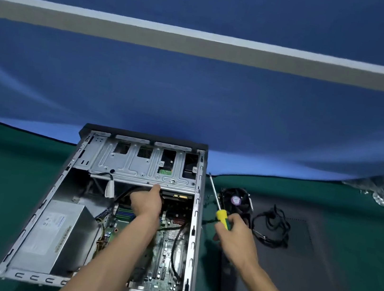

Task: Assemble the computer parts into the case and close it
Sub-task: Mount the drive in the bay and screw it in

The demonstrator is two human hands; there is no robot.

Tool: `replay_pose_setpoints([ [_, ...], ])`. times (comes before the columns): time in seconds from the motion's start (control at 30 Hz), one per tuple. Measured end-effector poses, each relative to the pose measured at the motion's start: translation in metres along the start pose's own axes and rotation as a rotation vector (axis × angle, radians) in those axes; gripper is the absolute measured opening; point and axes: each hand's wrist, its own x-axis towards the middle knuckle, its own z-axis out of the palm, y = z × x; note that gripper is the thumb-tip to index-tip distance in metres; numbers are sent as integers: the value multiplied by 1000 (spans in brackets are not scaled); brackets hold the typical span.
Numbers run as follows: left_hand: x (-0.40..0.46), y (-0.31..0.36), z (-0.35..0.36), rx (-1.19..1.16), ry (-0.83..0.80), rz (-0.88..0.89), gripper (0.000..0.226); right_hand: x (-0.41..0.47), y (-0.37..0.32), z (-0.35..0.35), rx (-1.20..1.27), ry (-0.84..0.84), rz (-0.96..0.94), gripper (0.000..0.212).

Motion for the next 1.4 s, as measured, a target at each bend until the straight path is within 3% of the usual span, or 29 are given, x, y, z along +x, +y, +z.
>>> replay_pose_setpoints([
  [0.17, -44, -22, 25, 150, -77, 232, 23, 7, 56, 2, -15, -61, 104, 19],
  [0.27, -66, -38, 38, 402, -126, 427, 25, 15, 75, 12, 14, -123, 152, 25],
  [0.4, -77, -55, 37, 822, -36, 770, 25, 27, 86, 32, -40, -204, 141, 29],
  [0.47, -78, -58, 35, 923, 7, 871, 28, 30, 86, 41, -105, -218, 115, 29],
  [0.63, -71, -56, 43, 1007, 40, 840, 49, 36, 87, 58, -324, -136, 40, 22],
  [0.73, -69, -57, 46, 1008, 49, 832, 51, 40, 86, 60, -382, -125, -14, 30],
  [0.93, -70, -57, 45, 1003, 42, 818, 51, 51, 98, 40, -350, 56, -102, 28],
  [1.07, -68, -58, 45, 1006, 37, 804, 50, 62, 112, 23, -351, 96, -45, 38],
  [1.17, -67, -58, 46, 1010, 28, 822, 51, 64, 117, 21, -350, 79, -15, 21],
  [1.4, -64, -56, 46, 997, 3, 846, 51, 42, 121, 20, -135, 120, -116, 14],
])
